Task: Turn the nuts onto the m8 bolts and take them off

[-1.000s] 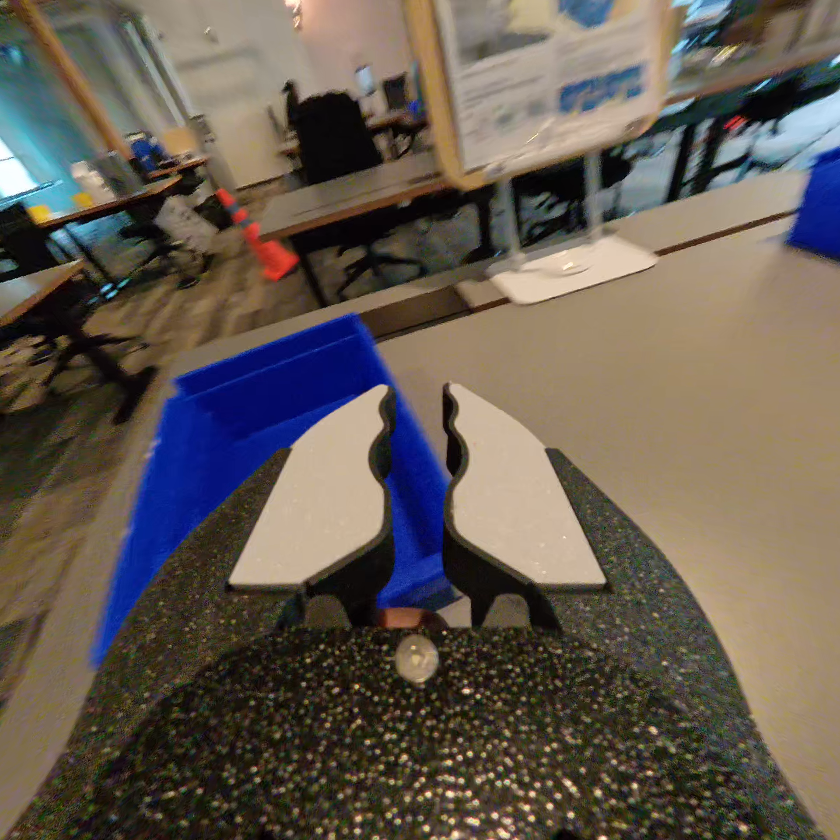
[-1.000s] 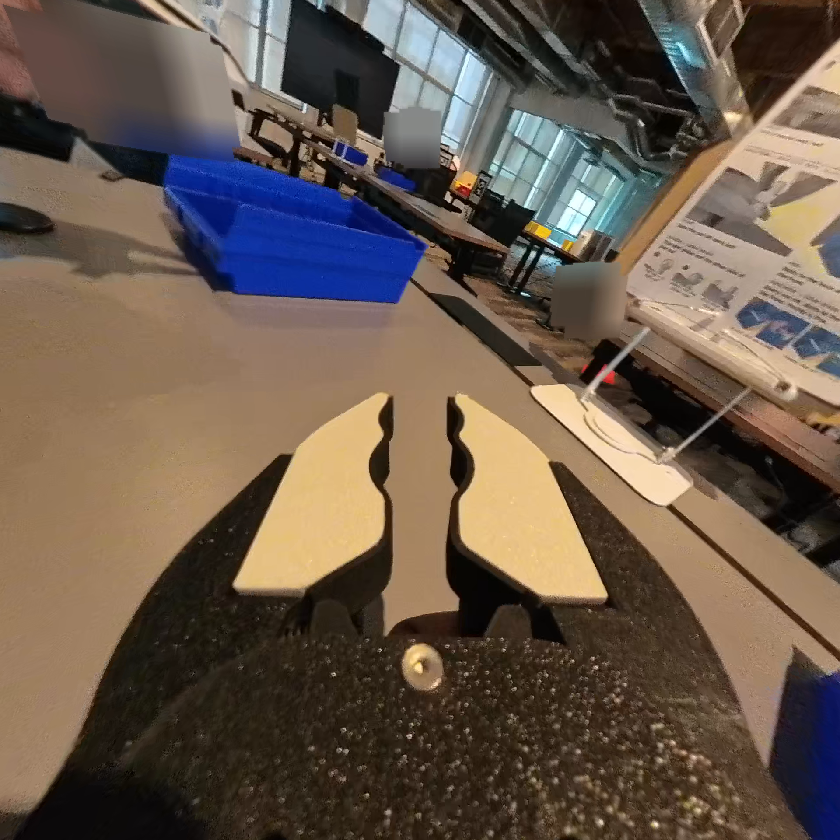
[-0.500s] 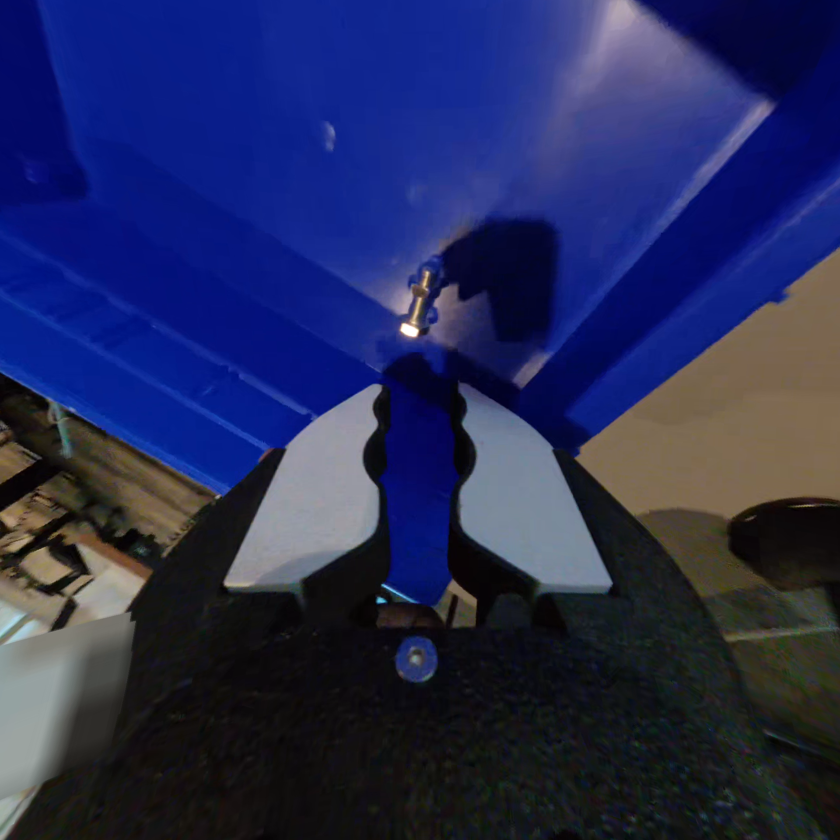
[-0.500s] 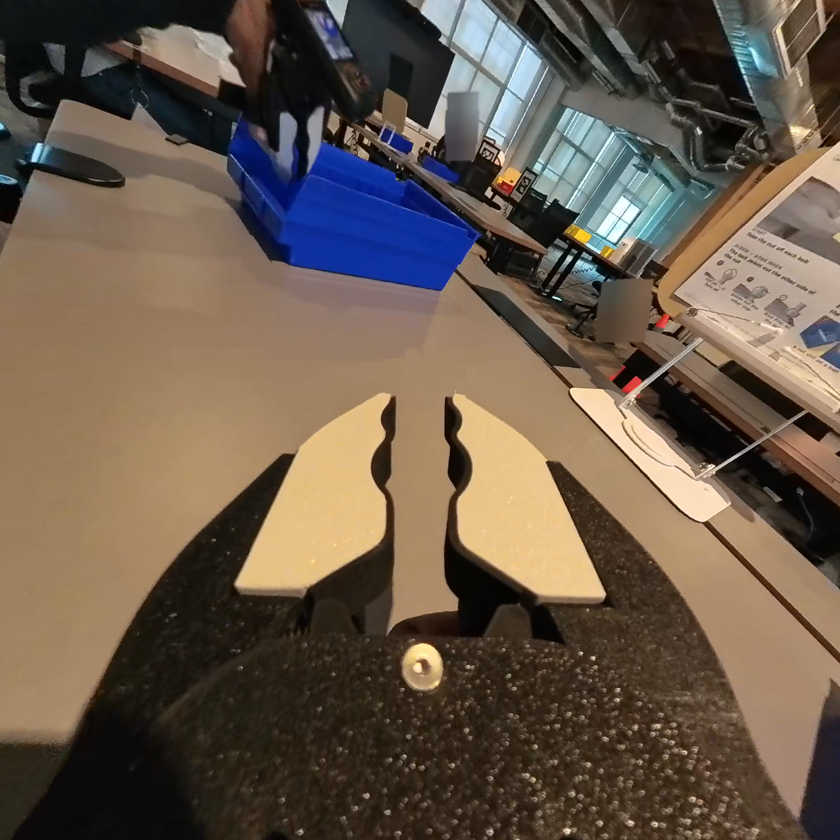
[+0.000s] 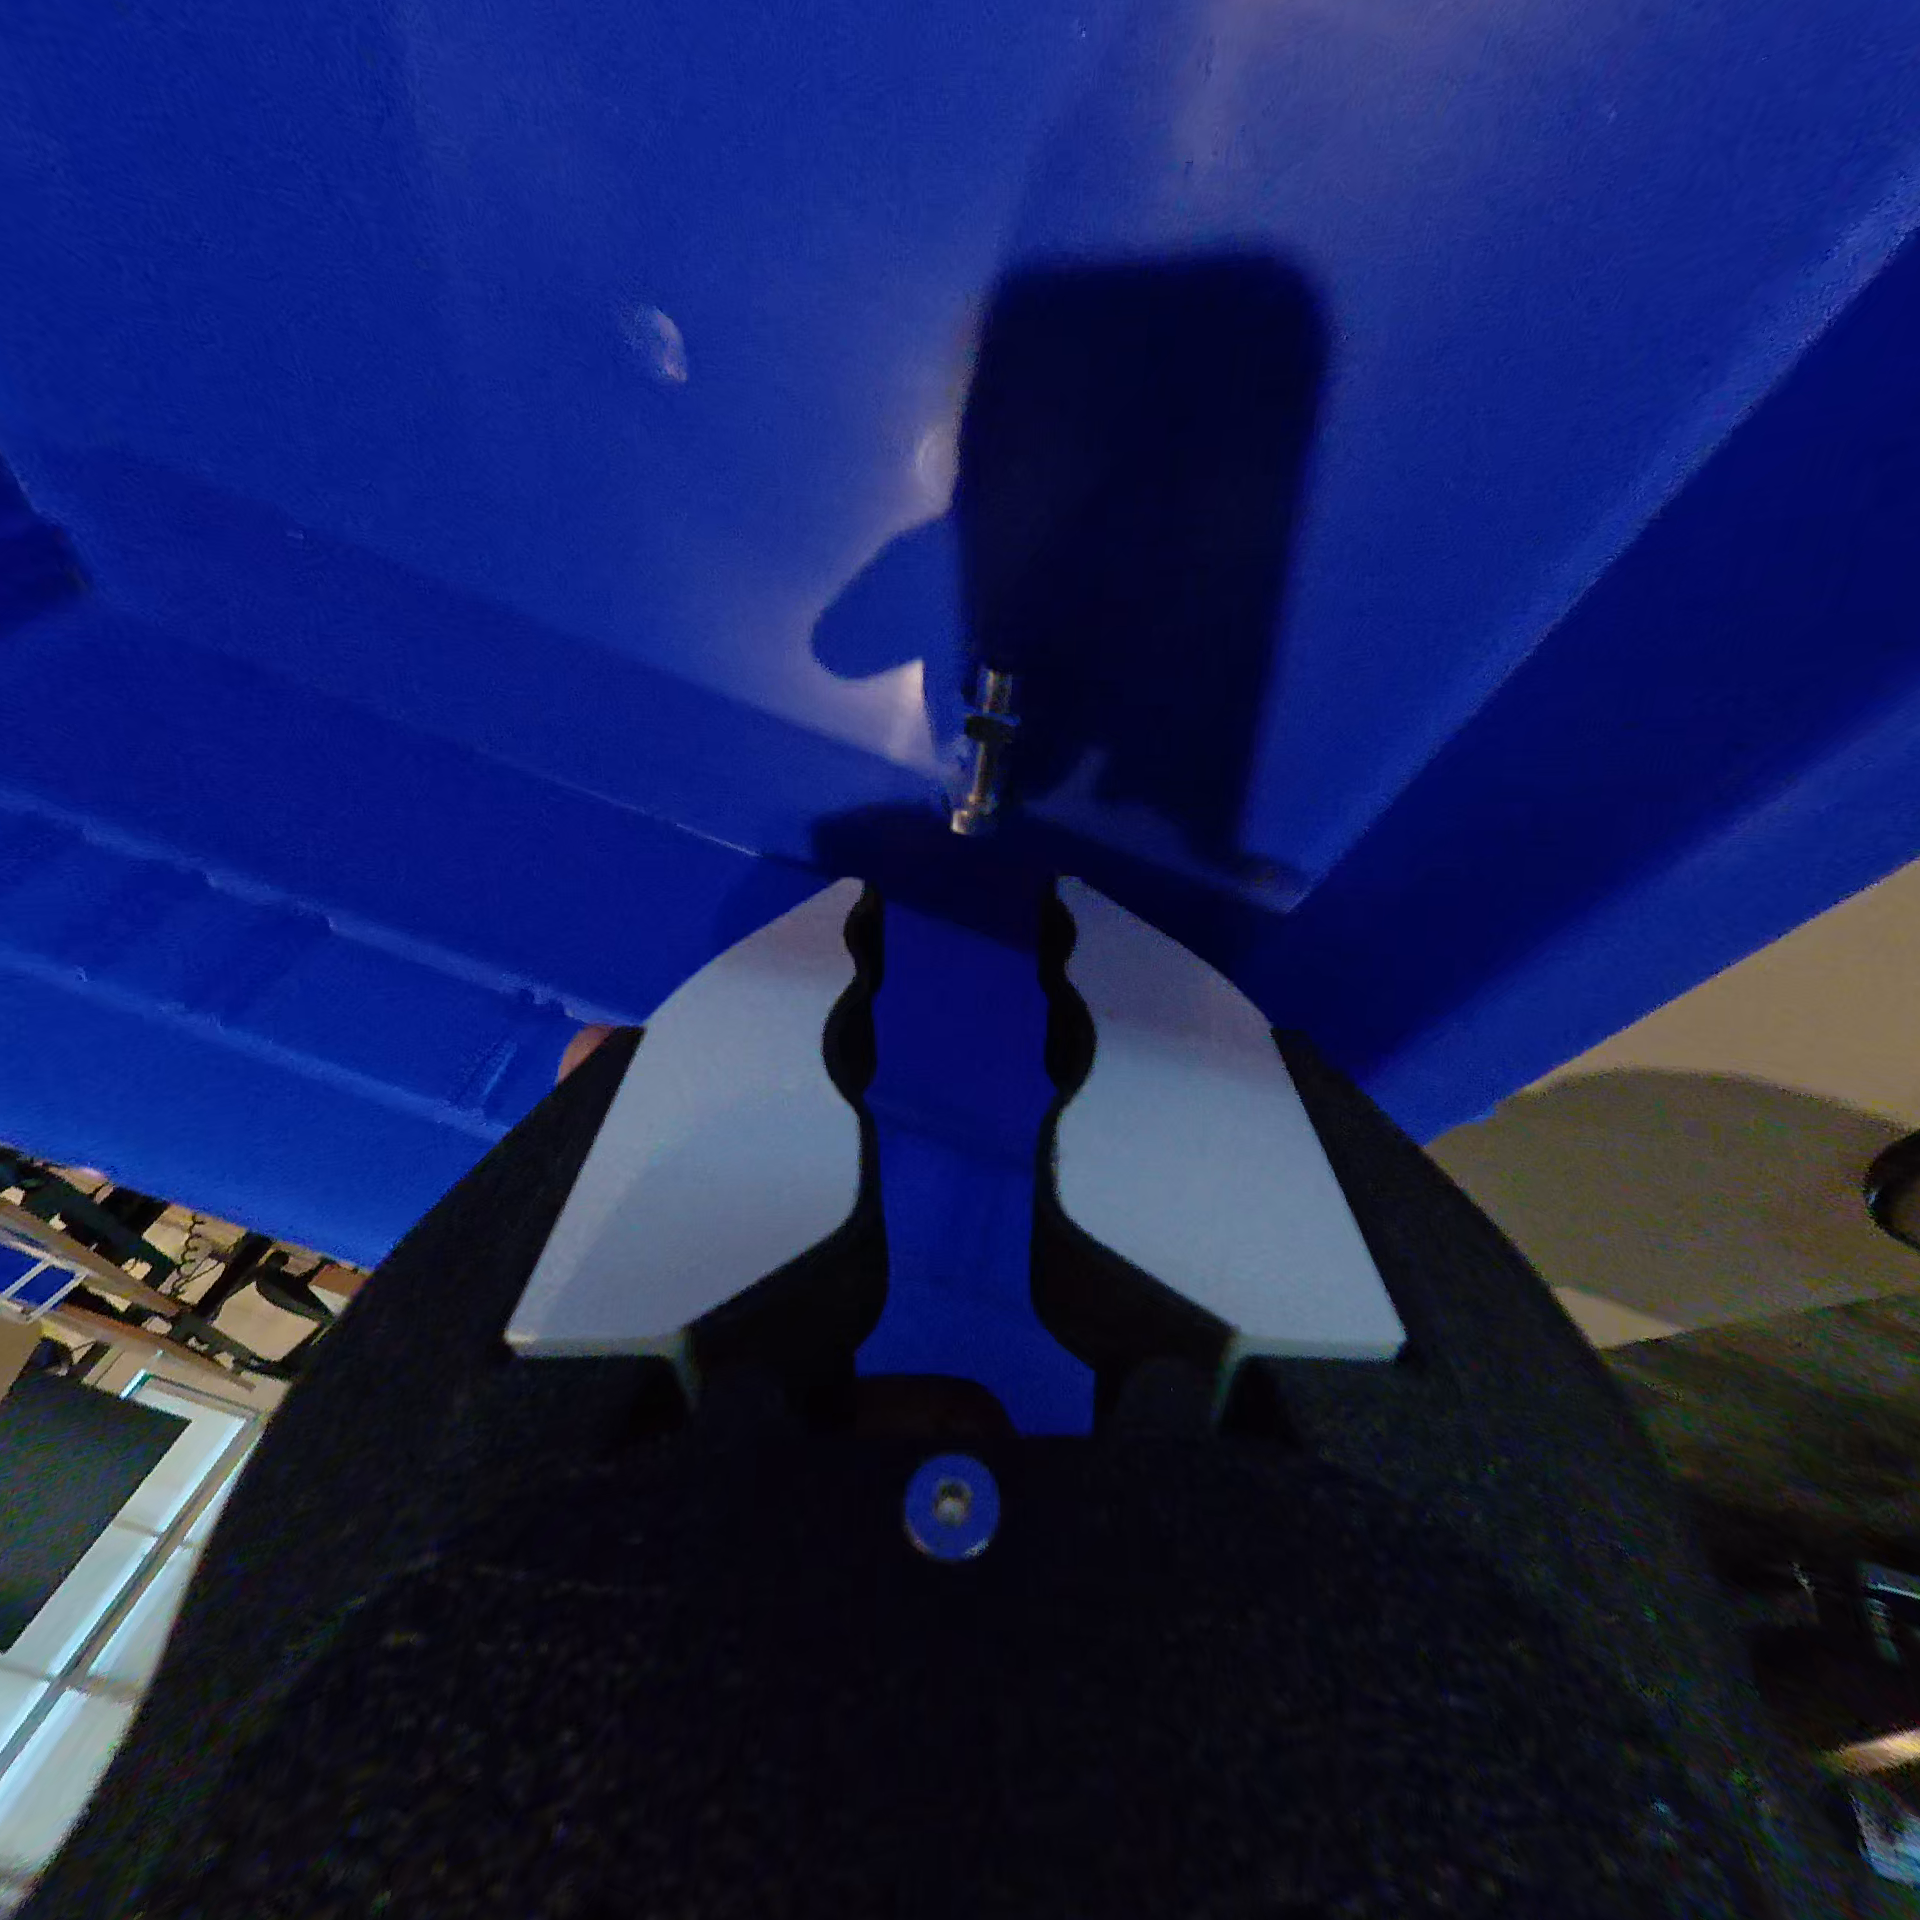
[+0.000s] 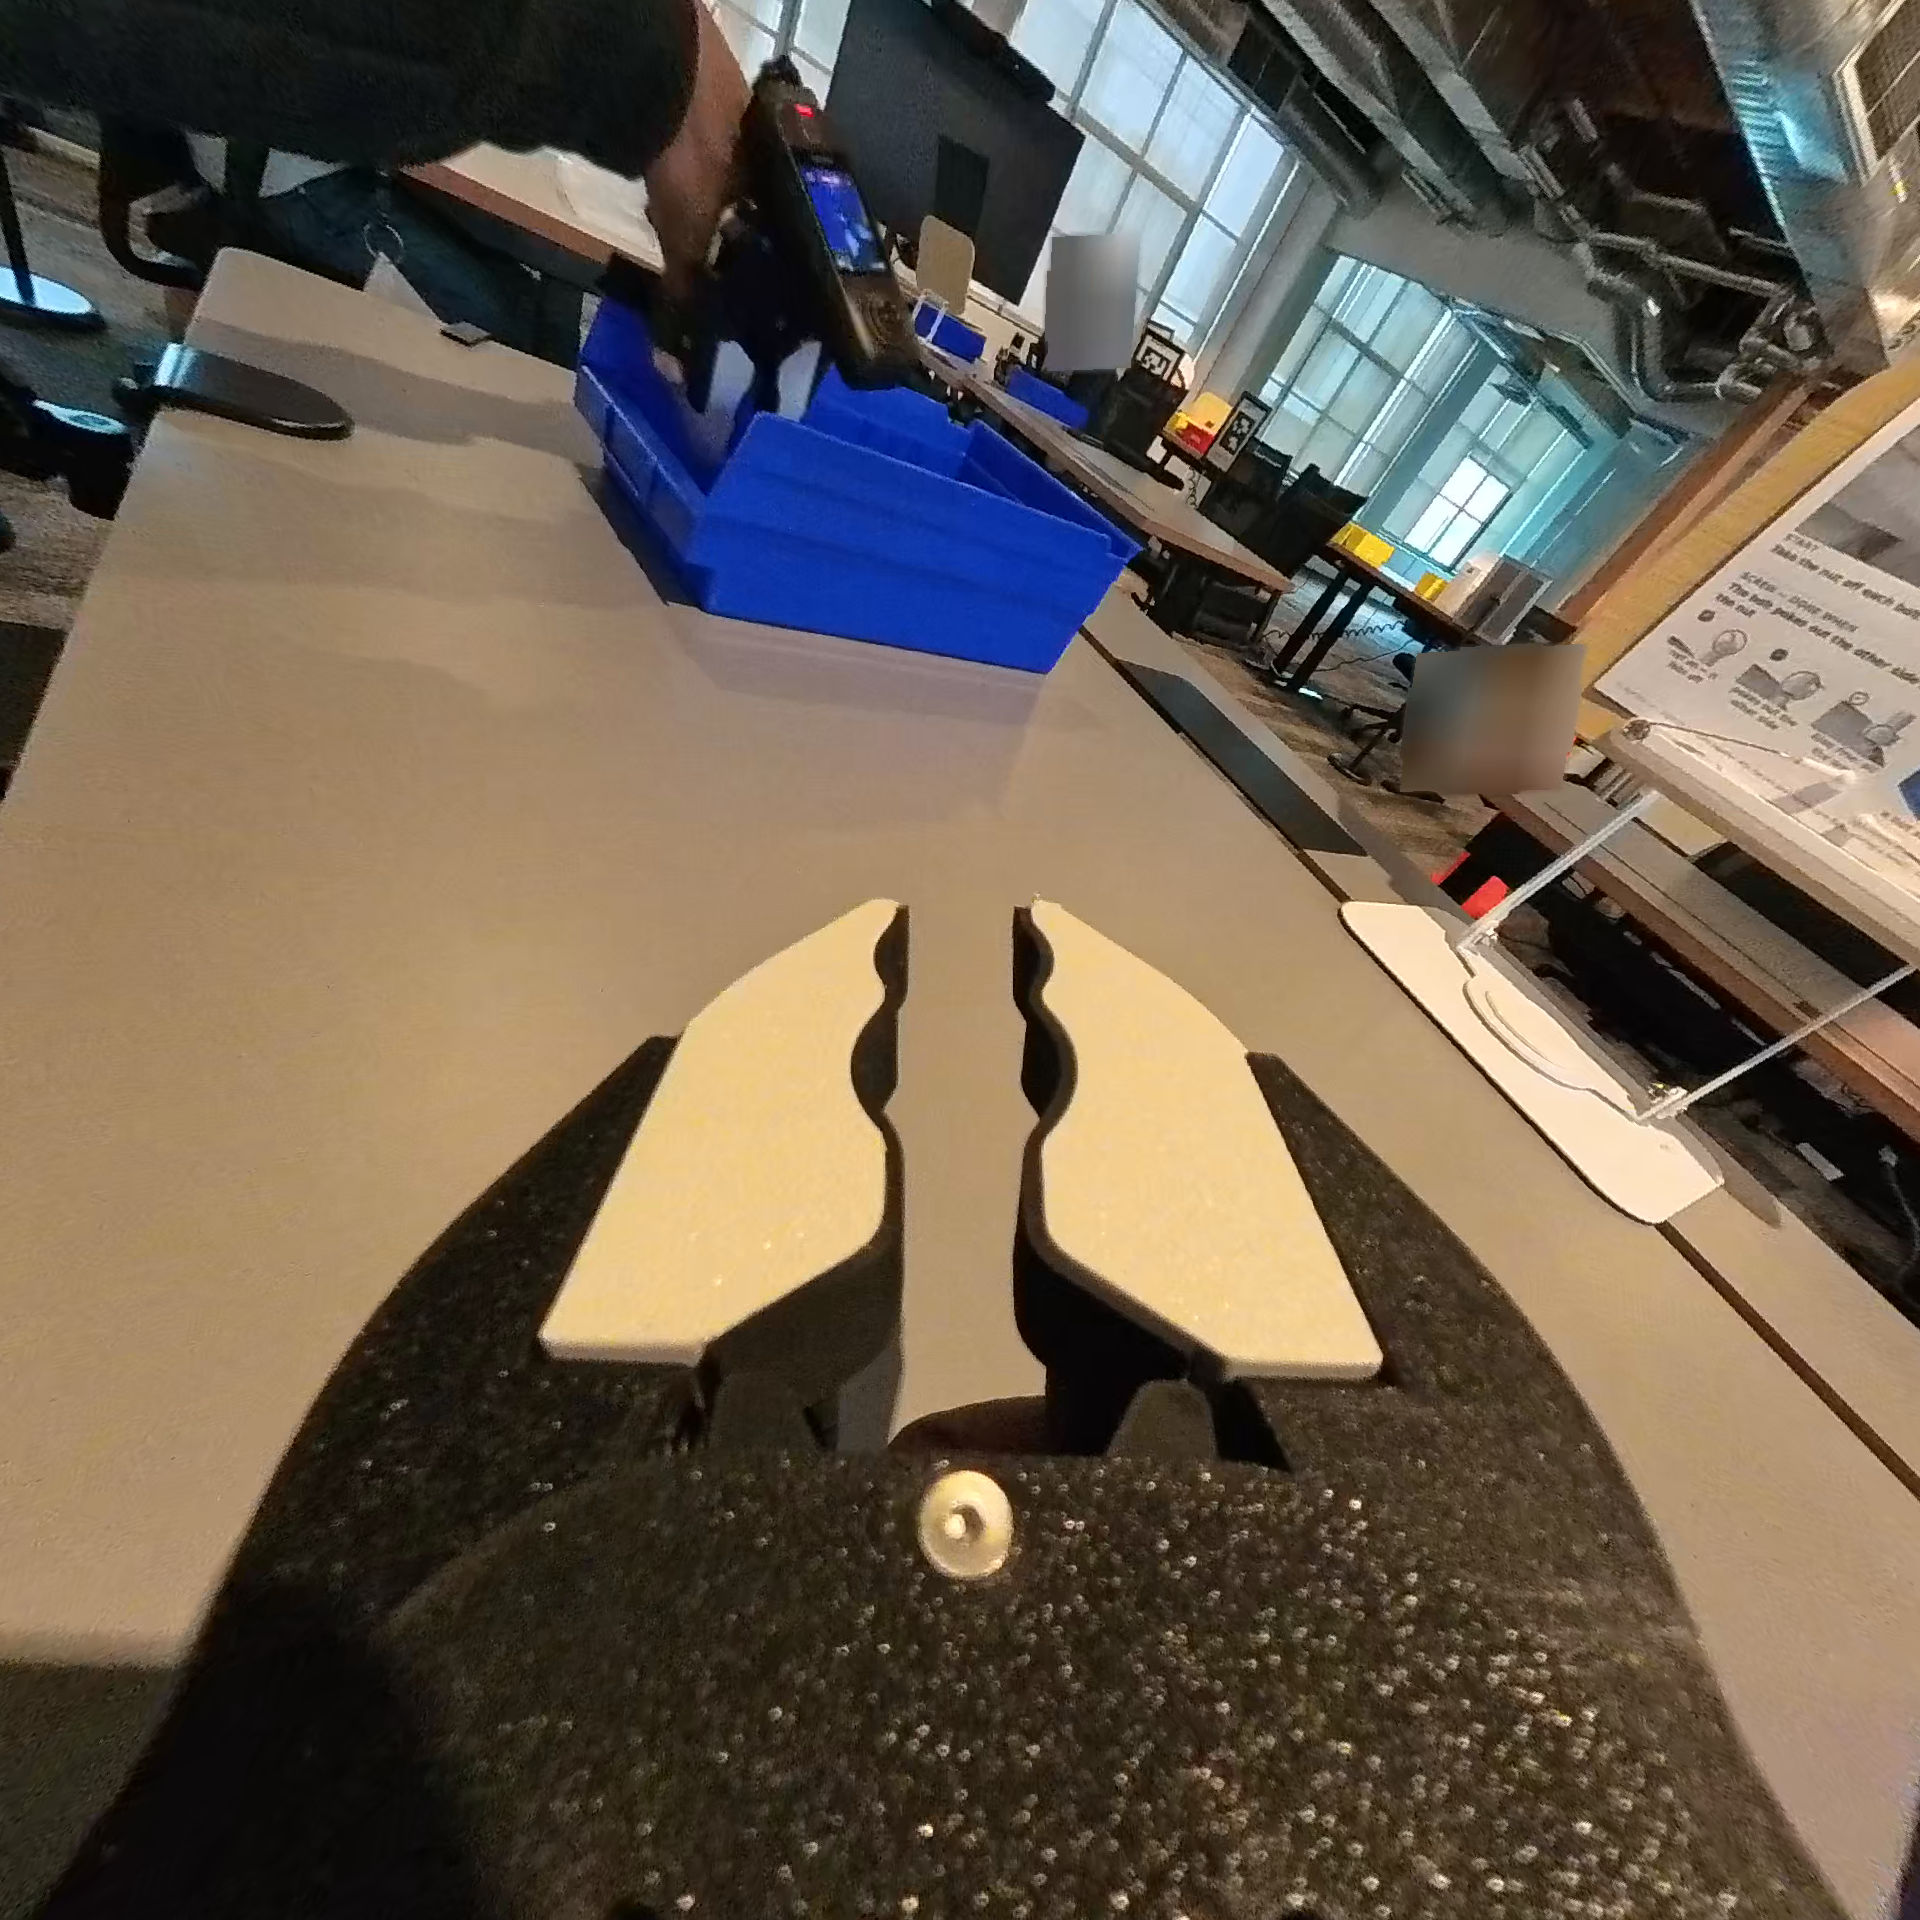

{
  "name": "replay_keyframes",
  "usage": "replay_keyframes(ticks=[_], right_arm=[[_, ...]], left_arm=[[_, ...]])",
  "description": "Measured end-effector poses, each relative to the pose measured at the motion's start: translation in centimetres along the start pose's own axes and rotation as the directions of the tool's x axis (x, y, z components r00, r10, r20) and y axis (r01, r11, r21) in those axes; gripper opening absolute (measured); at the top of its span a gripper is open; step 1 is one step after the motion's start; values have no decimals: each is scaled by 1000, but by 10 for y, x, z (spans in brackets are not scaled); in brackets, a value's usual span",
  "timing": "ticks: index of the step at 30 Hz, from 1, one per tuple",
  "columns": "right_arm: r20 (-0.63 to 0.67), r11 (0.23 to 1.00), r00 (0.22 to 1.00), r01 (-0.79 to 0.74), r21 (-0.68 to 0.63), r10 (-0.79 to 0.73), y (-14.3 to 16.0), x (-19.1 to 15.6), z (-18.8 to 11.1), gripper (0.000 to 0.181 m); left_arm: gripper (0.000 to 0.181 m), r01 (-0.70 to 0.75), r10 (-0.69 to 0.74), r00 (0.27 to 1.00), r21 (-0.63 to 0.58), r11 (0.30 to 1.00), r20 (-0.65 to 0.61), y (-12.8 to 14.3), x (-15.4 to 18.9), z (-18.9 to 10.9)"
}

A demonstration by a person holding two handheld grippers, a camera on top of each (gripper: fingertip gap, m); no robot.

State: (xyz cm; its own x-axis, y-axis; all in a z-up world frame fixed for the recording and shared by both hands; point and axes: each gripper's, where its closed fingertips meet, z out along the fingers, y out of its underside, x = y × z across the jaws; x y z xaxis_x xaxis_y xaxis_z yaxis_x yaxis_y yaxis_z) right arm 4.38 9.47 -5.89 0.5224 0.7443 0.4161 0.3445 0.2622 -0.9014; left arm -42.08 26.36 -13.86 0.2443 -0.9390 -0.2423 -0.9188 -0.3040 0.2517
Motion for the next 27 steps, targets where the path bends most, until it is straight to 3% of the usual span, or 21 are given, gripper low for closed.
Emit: replay_keyframes(ticks=[20,27], right_arm=[[23,1000,999,-26,17,25,-3,-4,0,18],[23,999,999,-37,21,37,-3,-4,-1,18]], left_arm=[[15,23,-23,992,1,1000,-124,-9,14,15],[14,135,-131,986,32,990,-106,-8,16,9]])
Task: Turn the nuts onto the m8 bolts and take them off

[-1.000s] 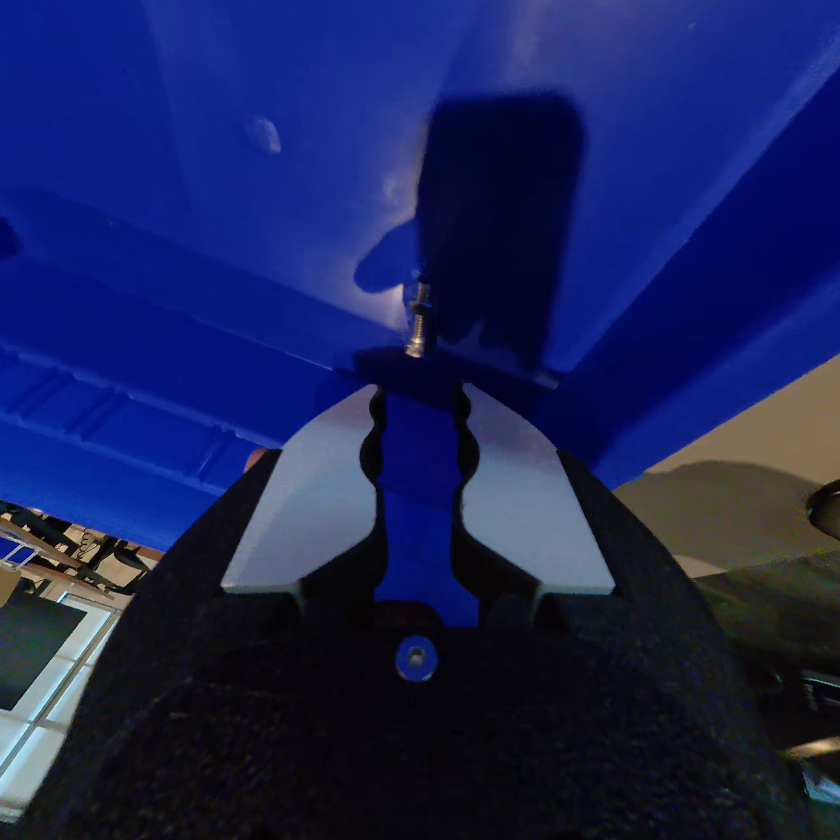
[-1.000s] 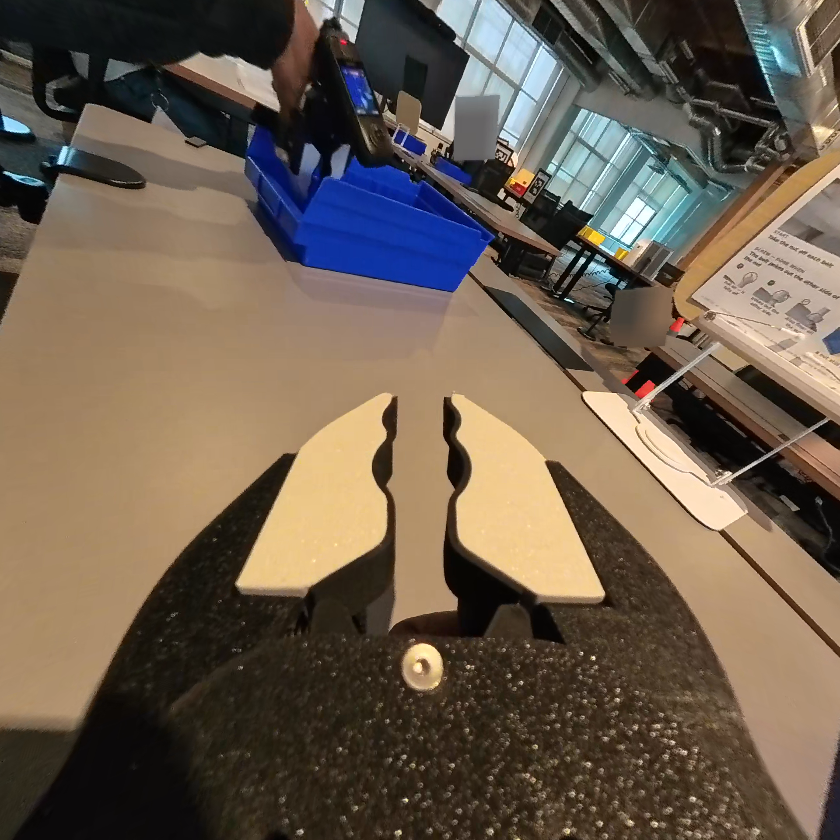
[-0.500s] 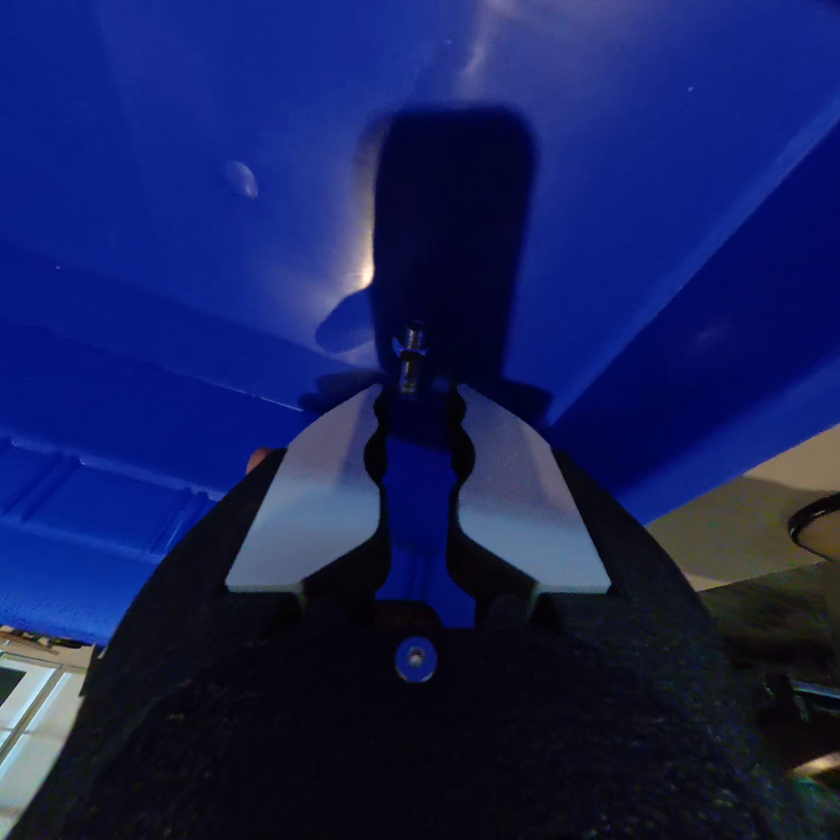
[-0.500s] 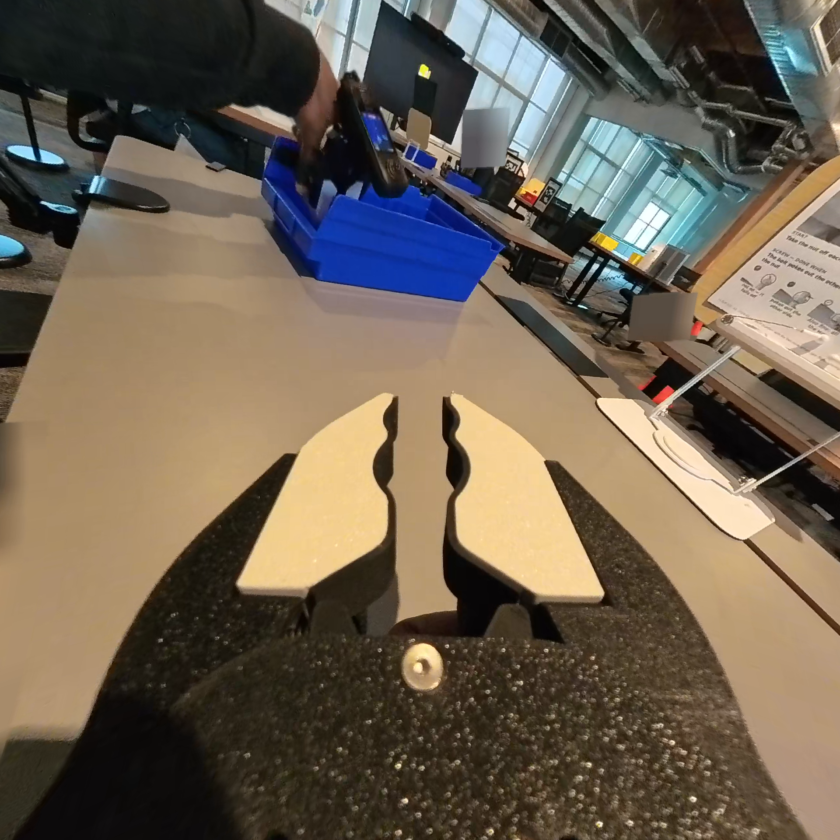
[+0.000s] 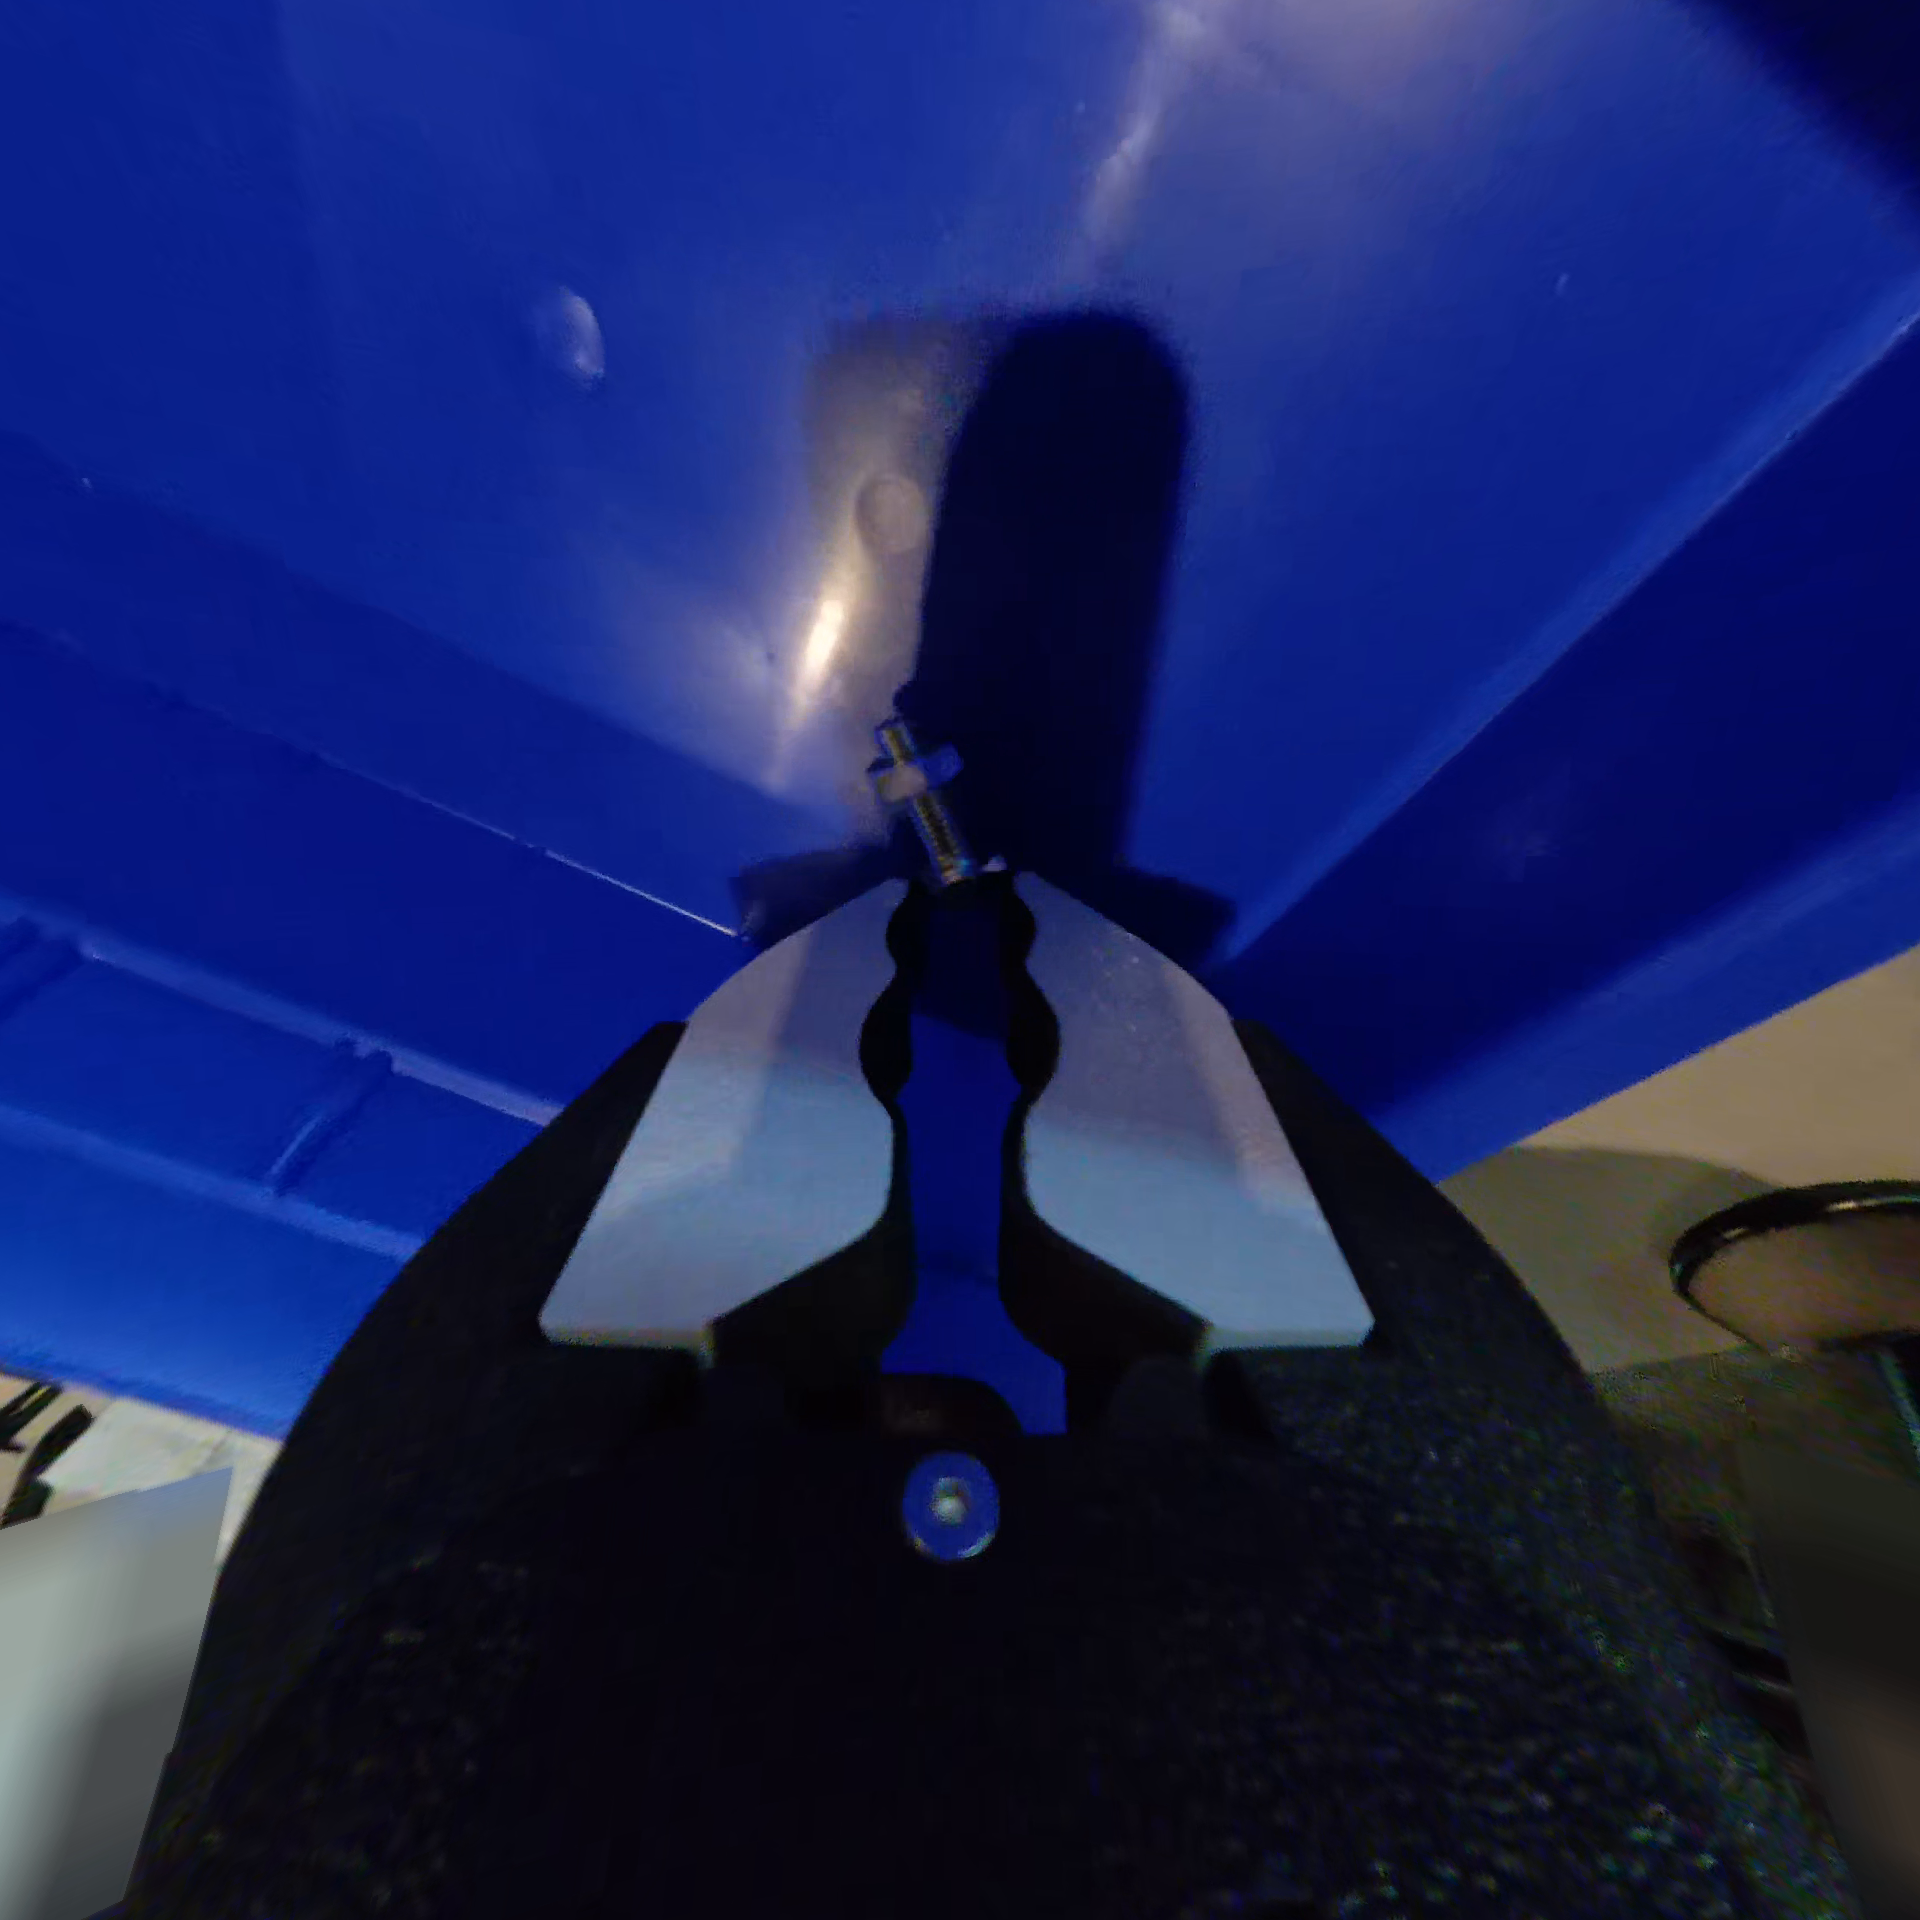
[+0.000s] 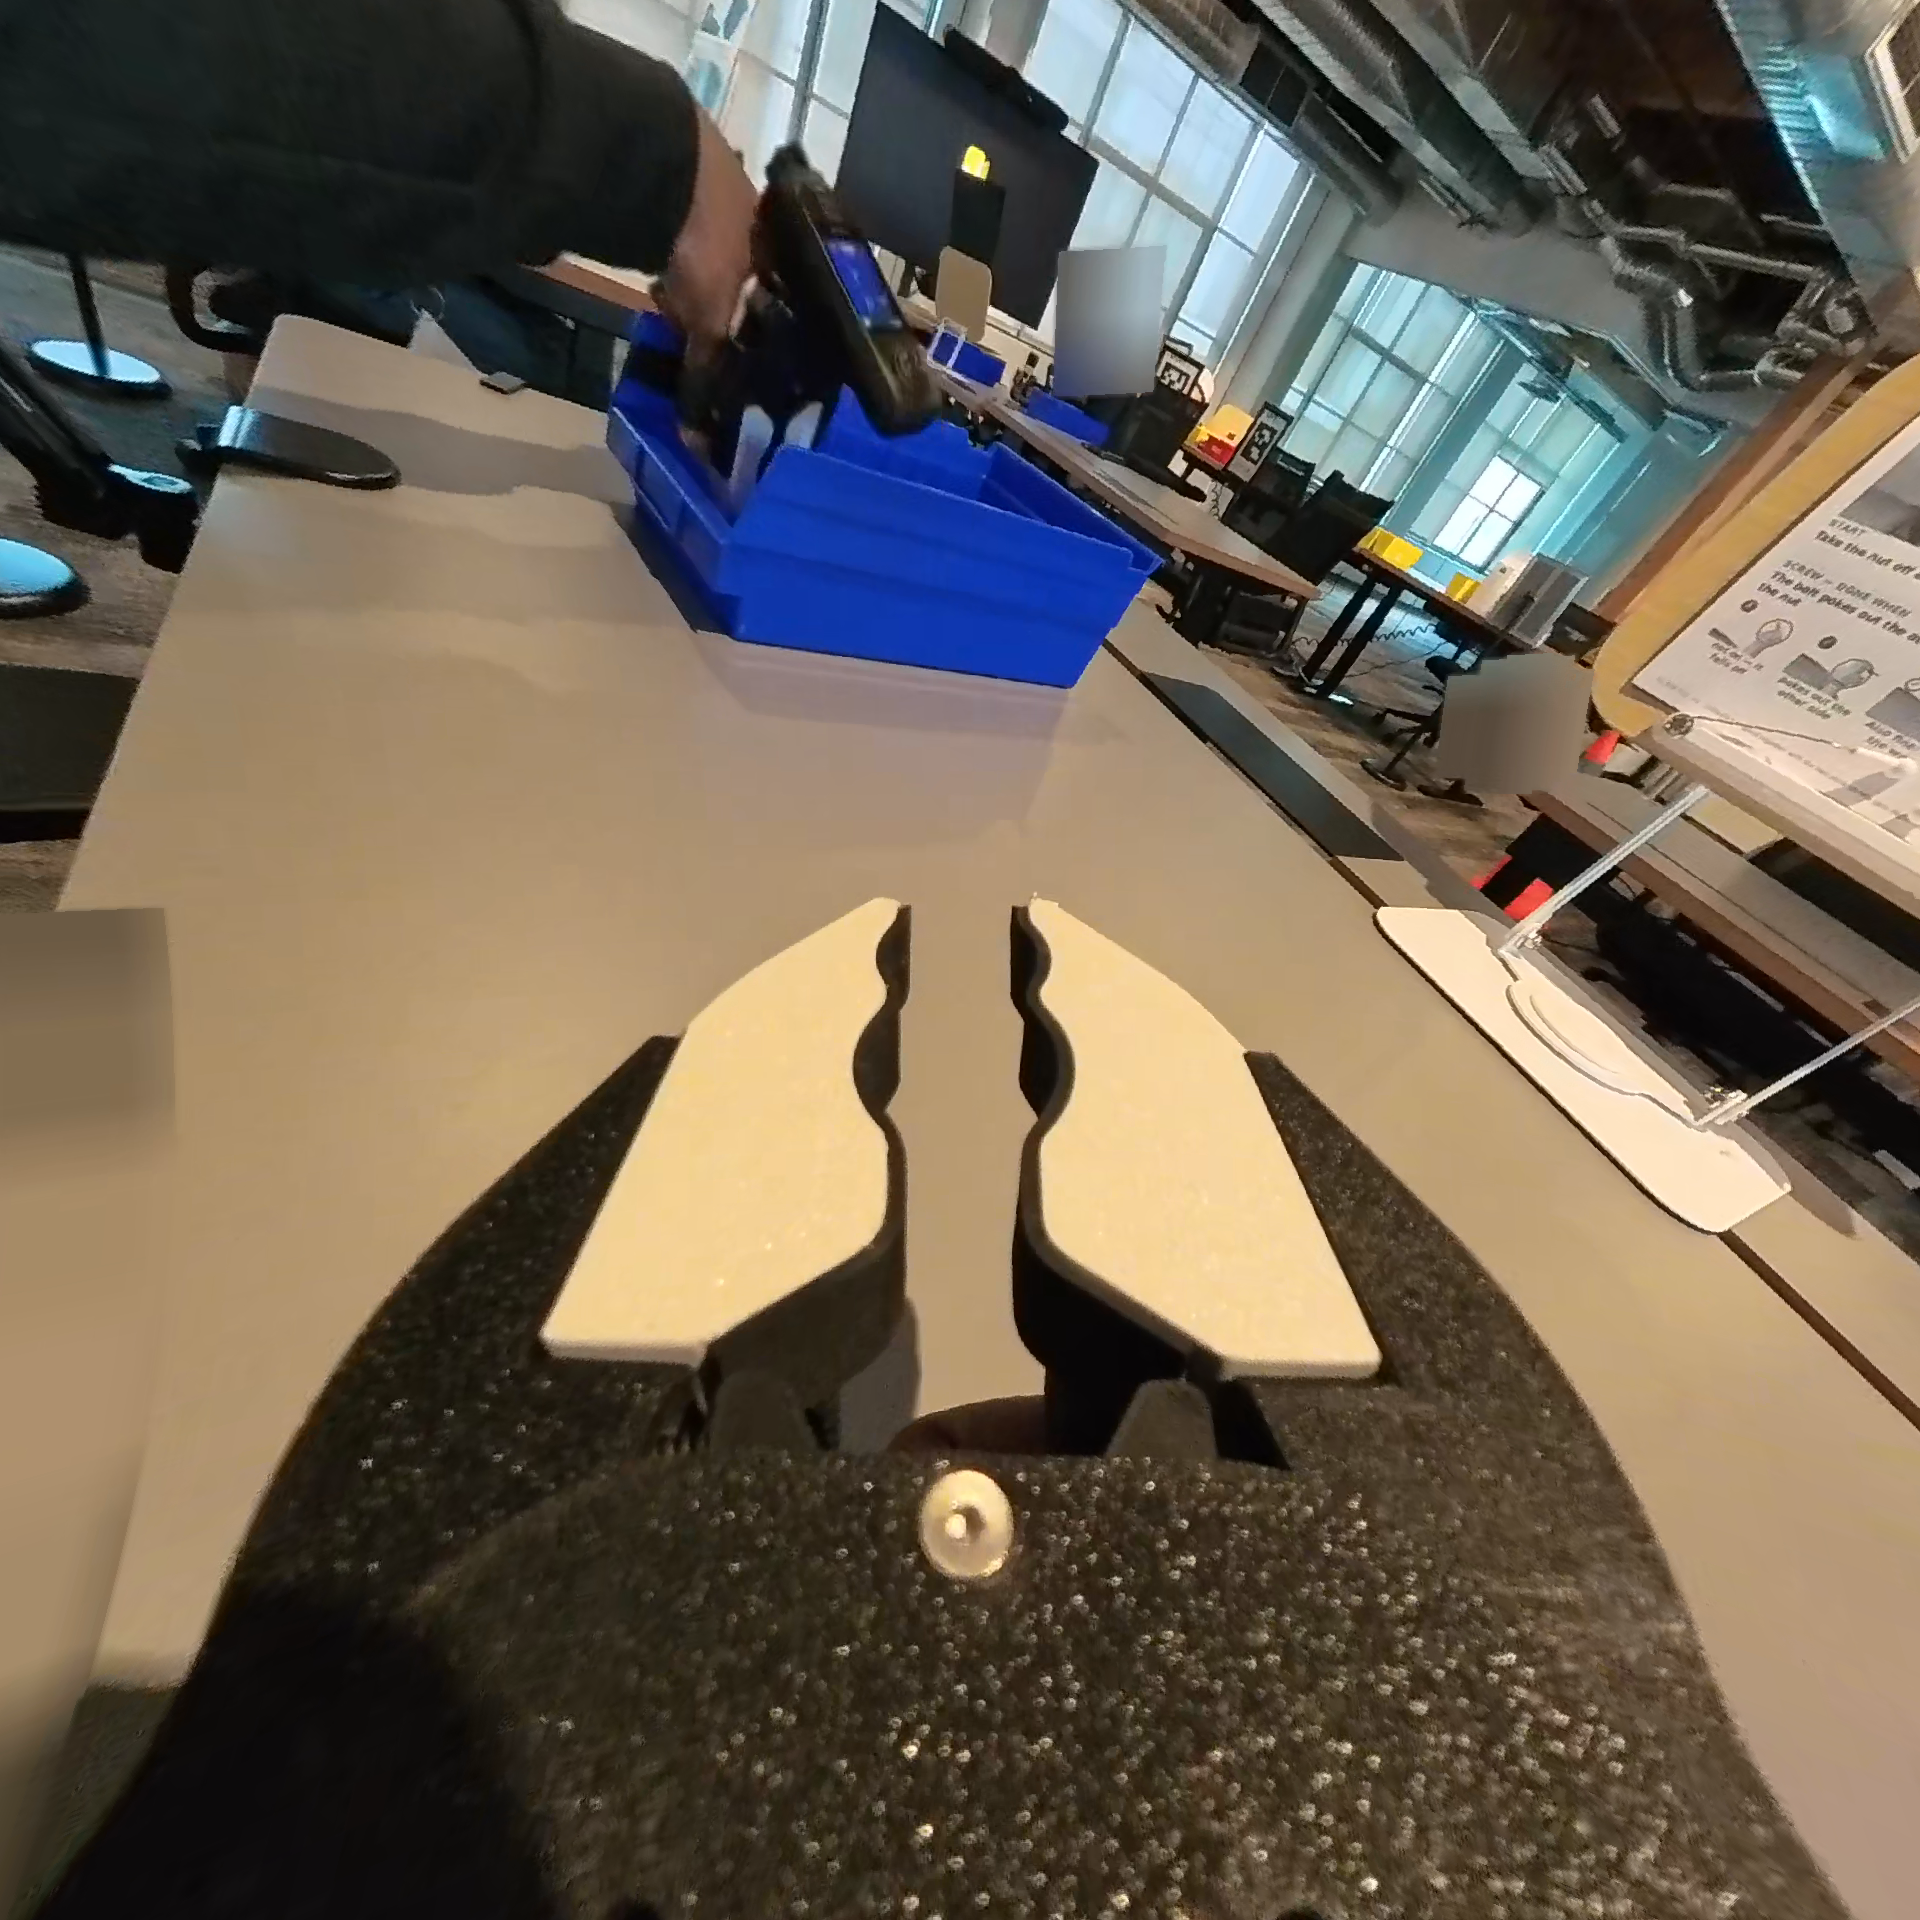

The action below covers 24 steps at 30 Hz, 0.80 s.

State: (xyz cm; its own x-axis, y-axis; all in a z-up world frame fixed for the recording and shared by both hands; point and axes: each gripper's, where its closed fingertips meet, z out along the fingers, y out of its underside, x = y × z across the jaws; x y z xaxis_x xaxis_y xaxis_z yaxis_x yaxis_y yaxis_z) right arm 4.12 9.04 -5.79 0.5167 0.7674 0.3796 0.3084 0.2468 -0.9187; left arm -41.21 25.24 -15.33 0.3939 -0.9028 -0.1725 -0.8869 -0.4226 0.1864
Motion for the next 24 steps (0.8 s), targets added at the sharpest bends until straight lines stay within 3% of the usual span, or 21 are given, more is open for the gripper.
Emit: replay_keyframes(ticks=[2,6,9,11,13,18,20,24], right_arm=[[6,1000,1000,-20,7,20,-1,0,-1,18],[18,997,998,-68,35,67,-6,4,-4,18],[18,993,995,-103,53,102,-11,9,-4,18],[21,991,993,-117,65,116,-12,8,-4,18],[20,991,993,-118,65,117,-12,8,-4,18],[11,994,995,-100,38,100,-5,6,-4,18],[10,995,995,-98,30,98,-2,6,-4,18],[17,995,995,-101,23,100,0,6,-2,18]], left_arm=[[0,46,-50,998,75,996,44,-4,-5,-11],[0,98,-149,977,294,951,156,-23,-14,-58],[0,102,-173,958,290,952,230,-22,-18,-72],[1,158,-225,956,320,934,186,-30,-18,-68],[14,240,-293,949,339,910,115,-39,-19,-55],[26,500,-541,841,358,788,17,-49,-44,-32],[27,546,-583,813,365,754,-11,-52,-50,-30],[30,590,-612,791,297,751,-24,-45,-51,-18]])
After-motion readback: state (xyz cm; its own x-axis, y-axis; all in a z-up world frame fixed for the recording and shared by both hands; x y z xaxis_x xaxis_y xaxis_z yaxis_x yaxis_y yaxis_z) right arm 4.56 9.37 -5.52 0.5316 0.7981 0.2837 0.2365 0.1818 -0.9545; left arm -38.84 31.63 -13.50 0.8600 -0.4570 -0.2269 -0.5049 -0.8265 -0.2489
